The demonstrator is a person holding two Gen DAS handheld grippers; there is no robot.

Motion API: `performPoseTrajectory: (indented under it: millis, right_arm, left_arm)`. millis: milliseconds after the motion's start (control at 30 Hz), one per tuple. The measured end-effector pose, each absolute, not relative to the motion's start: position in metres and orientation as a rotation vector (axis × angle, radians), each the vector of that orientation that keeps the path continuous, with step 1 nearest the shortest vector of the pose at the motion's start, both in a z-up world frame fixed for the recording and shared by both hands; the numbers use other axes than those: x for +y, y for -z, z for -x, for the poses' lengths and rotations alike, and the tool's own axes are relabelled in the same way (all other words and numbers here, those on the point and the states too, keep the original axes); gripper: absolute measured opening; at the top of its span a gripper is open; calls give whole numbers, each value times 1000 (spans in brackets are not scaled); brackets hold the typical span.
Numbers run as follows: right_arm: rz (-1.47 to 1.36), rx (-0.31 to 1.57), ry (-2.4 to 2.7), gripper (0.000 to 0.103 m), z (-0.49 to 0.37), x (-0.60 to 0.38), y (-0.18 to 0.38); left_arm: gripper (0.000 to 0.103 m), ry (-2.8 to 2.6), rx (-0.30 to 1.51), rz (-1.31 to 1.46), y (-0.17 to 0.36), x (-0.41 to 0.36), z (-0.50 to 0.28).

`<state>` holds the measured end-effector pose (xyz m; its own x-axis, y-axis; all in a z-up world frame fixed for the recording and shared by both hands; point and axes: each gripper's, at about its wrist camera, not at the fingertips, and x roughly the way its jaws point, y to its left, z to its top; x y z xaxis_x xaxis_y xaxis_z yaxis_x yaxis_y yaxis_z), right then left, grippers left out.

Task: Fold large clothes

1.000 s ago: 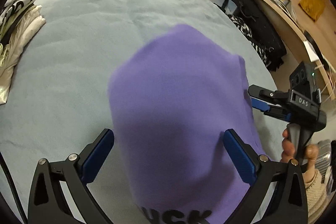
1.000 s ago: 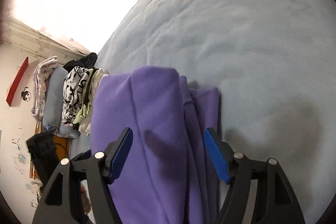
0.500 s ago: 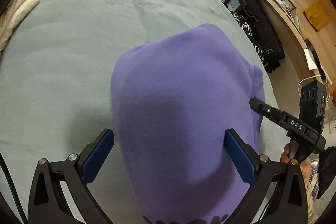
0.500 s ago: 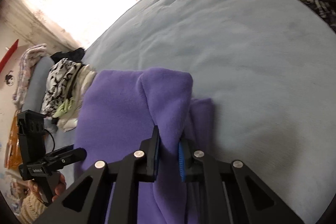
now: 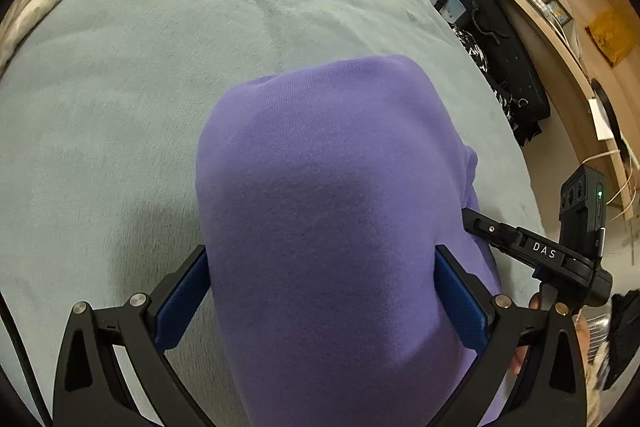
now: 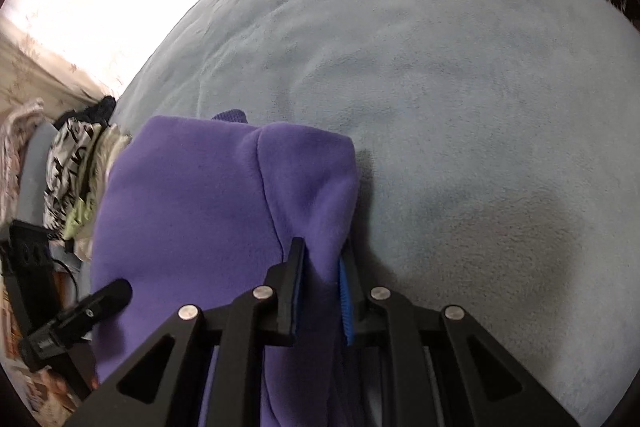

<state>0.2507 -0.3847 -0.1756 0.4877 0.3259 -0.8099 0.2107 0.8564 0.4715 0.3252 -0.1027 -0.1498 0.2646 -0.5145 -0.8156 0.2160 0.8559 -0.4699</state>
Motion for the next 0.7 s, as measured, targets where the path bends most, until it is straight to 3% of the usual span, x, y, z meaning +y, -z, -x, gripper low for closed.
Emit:
performPoseTrajectory:
  millis: [367,633,700]
  right_arm:
    - [-514,1084,-73,31,-245,-373,135]
    - [-550,1098,-111,55,-222,-371,106]
    - [-539,1099,-135,68,-214,-368,100]
  left_arm:
    - [103,471,1315,355,131,-82,-320]
    - [102,529,1338,465,106,-55,-301]
    - [102,523,1327,469,99,-48,-294]
